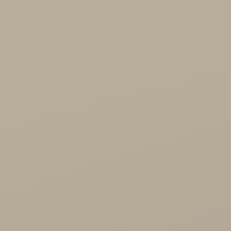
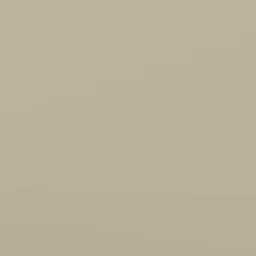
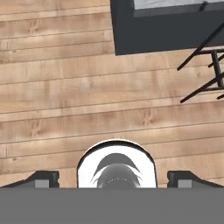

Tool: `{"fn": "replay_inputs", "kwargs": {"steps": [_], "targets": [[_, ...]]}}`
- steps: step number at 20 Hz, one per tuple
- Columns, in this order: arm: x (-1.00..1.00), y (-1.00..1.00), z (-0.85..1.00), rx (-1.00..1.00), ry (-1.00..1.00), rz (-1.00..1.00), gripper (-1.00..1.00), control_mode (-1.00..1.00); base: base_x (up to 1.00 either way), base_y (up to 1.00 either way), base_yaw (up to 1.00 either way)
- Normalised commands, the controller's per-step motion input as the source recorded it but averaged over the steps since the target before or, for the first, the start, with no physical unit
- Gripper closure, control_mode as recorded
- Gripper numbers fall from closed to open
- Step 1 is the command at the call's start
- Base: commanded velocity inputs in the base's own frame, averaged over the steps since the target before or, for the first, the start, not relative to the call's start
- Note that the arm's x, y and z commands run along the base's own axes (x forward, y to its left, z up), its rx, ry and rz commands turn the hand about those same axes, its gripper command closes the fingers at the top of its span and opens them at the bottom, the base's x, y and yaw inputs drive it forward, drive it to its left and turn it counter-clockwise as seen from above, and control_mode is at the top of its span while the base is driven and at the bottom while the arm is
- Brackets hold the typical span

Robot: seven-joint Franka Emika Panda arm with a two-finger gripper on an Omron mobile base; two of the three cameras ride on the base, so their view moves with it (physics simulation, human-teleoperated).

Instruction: Retrieve the butter from the fridge and place it on a plate on the dining table. Then retrieve the butter knife by the fridge and place it near the plate.

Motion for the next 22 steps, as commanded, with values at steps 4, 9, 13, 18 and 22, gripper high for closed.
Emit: {"fn": "replay_inputs", "kwargs": {"steps": [4,9,13,18,22], "targets": [[0.0,0.0,0.0,0.0,0.0,0.0,-1.0,1.0,0.05,1.0,0.0],[0.0,0.0,0.0,0.0,0.0,0.0,-1.0,1.0,0.24,0.86,0.0],[0.0,0.0,0.0,0.0,0.0,0.0,-1.0,1.0,0.83,0.46,-0.02],[0.0,0.0,0.0,0.0,0.0,0.0,-1.0,1.0,1.0,0.18,-0.09],[0.0,0.0,0.0,0.0,0.0,0.0,-1.0,1.0,1.0,0.26,-0.12]]}}
